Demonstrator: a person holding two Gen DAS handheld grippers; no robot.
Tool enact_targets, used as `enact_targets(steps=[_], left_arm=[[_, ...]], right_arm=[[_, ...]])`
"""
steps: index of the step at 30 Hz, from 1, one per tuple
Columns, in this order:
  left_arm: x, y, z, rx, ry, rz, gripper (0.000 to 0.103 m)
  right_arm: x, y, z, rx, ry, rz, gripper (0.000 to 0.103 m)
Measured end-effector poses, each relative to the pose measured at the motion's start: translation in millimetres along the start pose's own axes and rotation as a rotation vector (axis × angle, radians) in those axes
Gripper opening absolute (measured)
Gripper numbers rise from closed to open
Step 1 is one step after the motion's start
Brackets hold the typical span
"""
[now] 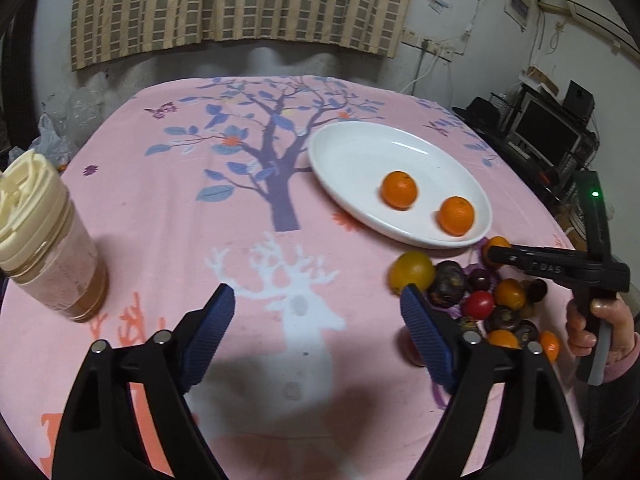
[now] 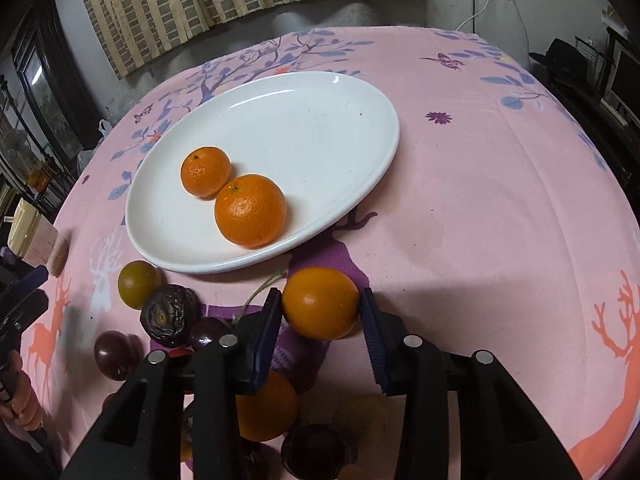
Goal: Organize fruits
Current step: 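Grasp another mandarin with the right tool and lift it toward the plate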
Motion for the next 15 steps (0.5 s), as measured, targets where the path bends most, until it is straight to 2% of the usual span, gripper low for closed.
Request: enact_targets(steps=[3,5,8,12,15], left_arm=[[-8.6,3.3,0.6,-0.018,-0.013,-0.008,0.07],[-3.7,9.5,-1.4,-0.053,-0.024,-0.091,0.069],[24.8,22.8,-9.0,-0.118,0.03,-0.207,0.064],[53.6,36.8,-18.3,-0.175,0.097,-0.235,0.054],[63.3,42.5,-22.3,-0.2,0.102,-0.253,0.054]], right_arm=[[3.0,-22.5,1.7,0.062,0.028,0.038,0.04],[1.2,-38.0,2.2,0.106,0.026,0.055,0.04],[-5.4,-54.4,1.9,0.146,0.008,0.079,0.04],[-14.4,-63.0,-0.8,0.162,-0.023,0.094,0.04],[-18.5,-64.8,-1.1,0.165,-0.035,0.097,0.04]])
Point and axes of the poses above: each gripper's, at about its wrist camera, not at the fingertips, and y roughly the way its jaws point, x to its right, z to its top, the point moved 3 cm from there along y, roughly the way its jaws point, and after that the axes turned 10 degrees about -x, right-handed, at the moved point
